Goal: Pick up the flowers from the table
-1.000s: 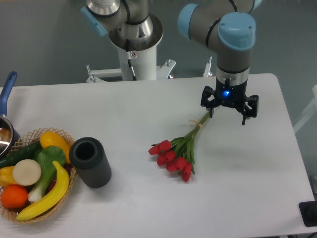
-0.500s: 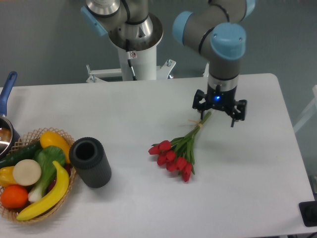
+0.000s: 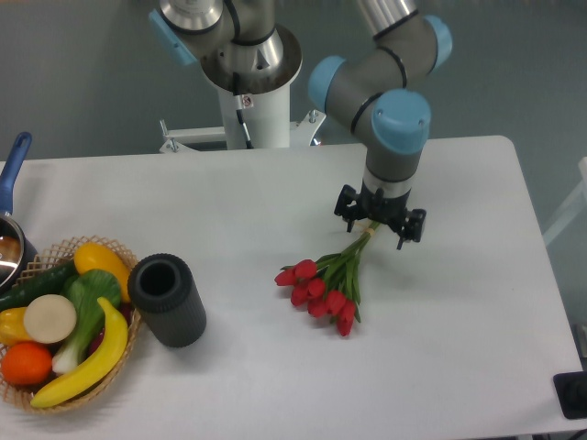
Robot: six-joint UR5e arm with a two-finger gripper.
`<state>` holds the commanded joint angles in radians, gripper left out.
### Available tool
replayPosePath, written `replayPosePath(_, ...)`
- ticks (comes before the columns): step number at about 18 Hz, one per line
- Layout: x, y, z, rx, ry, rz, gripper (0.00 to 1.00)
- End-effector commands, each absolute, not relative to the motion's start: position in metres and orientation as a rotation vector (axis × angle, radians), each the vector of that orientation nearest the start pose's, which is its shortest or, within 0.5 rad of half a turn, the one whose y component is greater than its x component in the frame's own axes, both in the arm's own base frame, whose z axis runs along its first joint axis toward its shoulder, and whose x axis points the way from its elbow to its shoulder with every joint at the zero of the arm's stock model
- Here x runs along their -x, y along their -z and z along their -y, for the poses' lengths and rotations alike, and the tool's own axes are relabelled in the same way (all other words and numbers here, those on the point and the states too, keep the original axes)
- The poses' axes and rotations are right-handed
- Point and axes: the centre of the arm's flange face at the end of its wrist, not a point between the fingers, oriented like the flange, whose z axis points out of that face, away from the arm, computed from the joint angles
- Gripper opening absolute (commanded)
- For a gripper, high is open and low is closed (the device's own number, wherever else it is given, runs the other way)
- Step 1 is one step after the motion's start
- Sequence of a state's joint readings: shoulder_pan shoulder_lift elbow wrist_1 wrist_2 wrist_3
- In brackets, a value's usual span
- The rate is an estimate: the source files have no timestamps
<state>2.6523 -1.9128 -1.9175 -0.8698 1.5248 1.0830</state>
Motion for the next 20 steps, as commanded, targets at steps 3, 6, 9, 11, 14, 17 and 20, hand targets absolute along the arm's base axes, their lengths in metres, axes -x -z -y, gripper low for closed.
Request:
replayPosePath(3, 0.411, -0.205, -0.387, 3.102, 0.042, -0.031, 1.00)
replayPosePath(6, 0.411, -0.197, -0.398, 3.104, 0.056, -0.059, 1.00)
replayPosePath(9, 0.413, -0.200, -0.401, 3.100, 0.043, -0.066, 0.33)
replayPosePath(11, 0.412, -0.200, -0.401, 3.103, 0.041, -0.059, 0.00)
replayPosePath(14, 0.412, -0.208, -0.401, 3.099, 0.020, 0.014, 0.00)
replayPosePath(17, 0.412, -0.225, -0.400, 3.084, -0.024, 0.022, 0.00)
replayPosePath(20, 0.415, -0.258, -0.391, 3.090, -0.135, 0.040, 0.00)
